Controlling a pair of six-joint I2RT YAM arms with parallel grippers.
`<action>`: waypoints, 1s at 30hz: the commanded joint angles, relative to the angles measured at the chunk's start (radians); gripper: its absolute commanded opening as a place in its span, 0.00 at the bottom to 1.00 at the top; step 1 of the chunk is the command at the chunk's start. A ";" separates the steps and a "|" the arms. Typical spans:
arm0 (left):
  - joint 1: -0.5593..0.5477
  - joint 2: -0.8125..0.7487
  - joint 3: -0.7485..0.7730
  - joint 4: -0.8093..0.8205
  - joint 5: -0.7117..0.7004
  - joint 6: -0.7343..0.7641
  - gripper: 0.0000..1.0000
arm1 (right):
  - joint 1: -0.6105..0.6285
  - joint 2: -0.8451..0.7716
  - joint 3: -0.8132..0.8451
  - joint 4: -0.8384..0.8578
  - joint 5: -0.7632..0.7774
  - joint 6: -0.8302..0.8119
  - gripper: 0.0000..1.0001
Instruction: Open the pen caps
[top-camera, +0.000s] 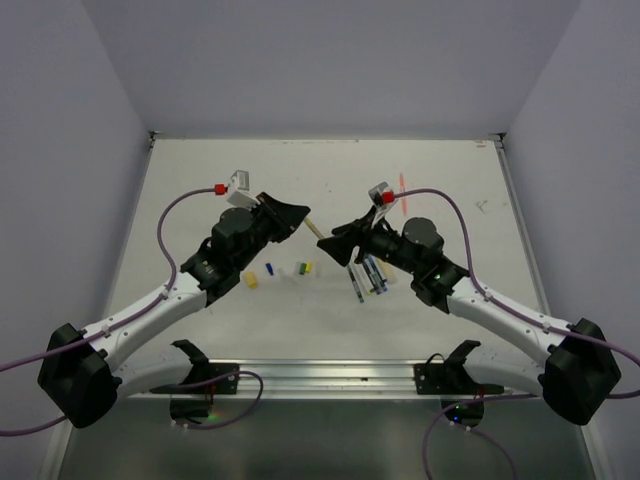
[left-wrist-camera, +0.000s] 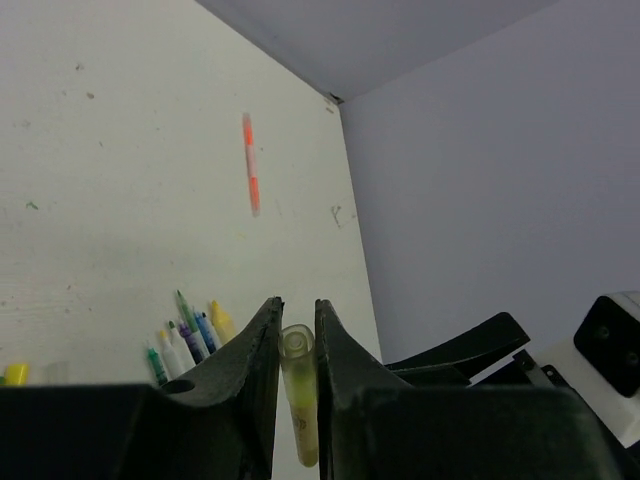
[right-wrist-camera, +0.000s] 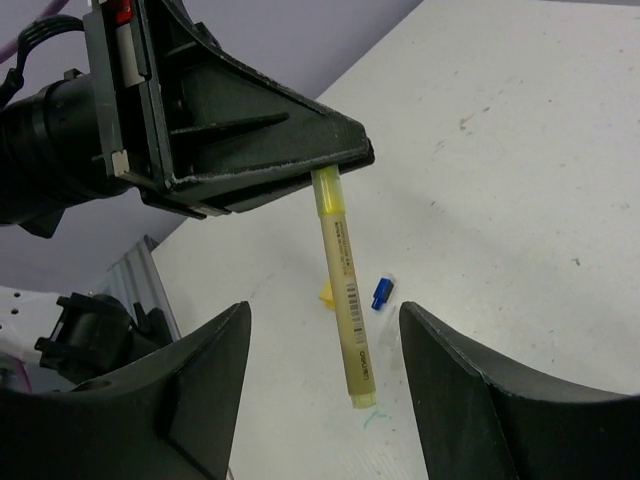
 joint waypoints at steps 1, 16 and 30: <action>-0.003 -0.024 0.003 0.026 0.028 0.131 0.00 | 0.003 0.022 0.081 -0.056 -0.042 -0.018 0.65; -0.009 -0.030 0.017 0.093 0.091 0.257 0.00 | 0.002 0.191 0.198 -0.182 -0.111 -0.097 0.25; 0.029 -0.106 -0.015 0.240 -0.237 0.306 0.00 | 0.005 0.153 -0.002 -0.286 -0.160 -0.176 0.00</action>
